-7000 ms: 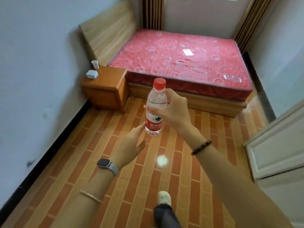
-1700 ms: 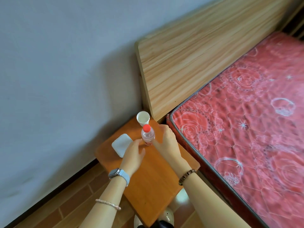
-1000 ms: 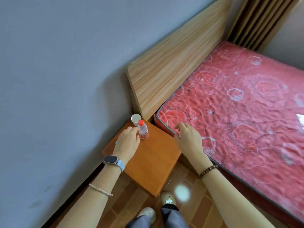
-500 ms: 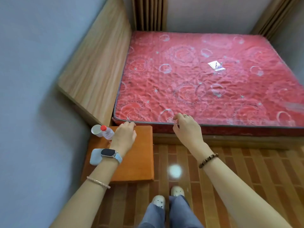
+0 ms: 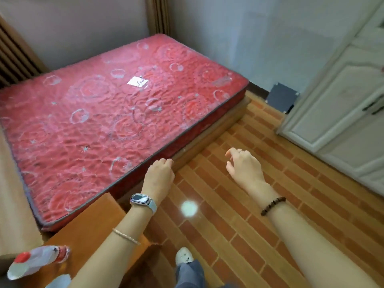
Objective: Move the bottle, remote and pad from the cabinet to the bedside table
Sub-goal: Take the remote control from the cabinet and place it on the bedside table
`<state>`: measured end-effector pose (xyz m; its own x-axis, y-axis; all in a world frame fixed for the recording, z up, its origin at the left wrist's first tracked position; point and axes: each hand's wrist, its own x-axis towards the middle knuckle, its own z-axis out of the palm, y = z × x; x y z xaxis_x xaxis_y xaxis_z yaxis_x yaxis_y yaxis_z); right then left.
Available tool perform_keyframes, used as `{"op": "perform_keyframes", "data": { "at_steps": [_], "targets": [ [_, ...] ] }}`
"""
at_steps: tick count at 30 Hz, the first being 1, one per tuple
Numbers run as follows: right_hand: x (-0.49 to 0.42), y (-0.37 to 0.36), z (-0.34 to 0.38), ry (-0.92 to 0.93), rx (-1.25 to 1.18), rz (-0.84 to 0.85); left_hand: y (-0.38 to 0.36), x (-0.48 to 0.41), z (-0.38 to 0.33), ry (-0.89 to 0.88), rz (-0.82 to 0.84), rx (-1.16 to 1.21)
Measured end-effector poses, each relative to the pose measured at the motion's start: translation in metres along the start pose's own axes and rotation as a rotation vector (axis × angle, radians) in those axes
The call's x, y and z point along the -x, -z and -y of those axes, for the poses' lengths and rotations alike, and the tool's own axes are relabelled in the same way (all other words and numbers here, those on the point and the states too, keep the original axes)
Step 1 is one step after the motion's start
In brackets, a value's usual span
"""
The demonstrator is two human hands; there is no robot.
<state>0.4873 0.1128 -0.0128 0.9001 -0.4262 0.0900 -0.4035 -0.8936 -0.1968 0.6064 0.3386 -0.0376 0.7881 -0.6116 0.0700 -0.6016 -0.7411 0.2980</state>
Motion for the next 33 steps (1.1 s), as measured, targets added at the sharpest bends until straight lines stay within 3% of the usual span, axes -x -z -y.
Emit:
{"op": "perform_keyframes", "data": {
  "at_steps": [8,21,33],
  "targets": [
    [0.123,0.04,-0.113,-0.328,0.018,-0.053,-0.036,0.021,-0.133,-0.264,0.106,0.038],
    [0.32,0.089,-0.208,-0.707,0.056,-0.177,-0.073,0.093,-0.301,-0.663,0.154,0.124],
    [0.394,0.139,-0.298,-0.98,0.147,-0.263,-0.107,0.069,-0.488,-1.051,0.231,0.196]
  ]
}}
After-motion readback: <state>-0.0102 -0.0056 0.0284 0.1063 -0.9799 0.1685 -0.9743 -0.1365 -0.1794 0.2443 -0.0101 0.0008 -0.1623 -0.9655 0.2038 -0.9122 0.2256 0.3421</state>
